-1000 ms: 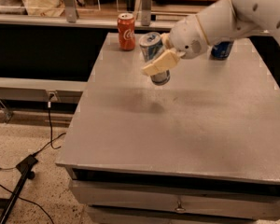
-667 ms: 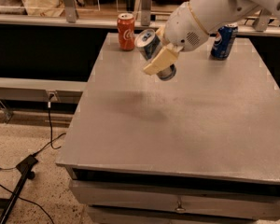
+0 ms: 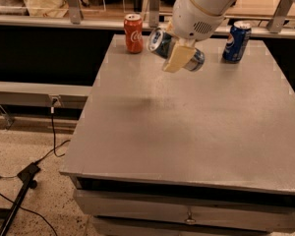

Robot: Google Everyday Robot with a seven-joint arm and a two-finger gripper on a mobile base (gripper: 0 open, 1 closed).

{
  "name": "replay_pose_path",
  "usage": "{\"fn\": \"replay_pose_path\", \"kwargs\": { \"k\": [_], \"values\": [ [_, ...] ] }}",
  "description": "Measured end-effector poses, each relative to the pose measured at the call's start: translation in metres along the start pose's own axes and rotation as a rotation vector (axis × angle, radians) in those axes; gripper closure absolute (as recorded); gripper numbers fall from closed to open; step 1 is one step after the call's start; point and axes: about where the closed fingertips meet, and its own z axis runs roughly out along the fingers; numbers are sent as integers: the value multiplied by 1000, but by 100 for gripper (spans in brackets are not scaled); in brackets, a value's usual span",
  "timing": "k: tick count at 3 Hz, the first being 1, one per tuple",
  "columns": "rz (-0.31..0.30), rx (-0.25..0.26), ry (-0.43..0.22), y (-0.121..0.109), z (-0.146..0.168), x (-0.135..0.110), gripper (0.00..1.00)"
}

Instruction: Knock redbull can over

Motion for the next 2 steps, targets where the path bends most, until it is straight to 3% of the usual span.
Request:
{"fn": "replay_pose_path", "kwargs": {
  "k": [1, 2],
  "values": [
    [29, -27, 311, 4, 3, 73, 100],
    [76, -49, 478, 14, 4, 128, 100]
  ]
}}
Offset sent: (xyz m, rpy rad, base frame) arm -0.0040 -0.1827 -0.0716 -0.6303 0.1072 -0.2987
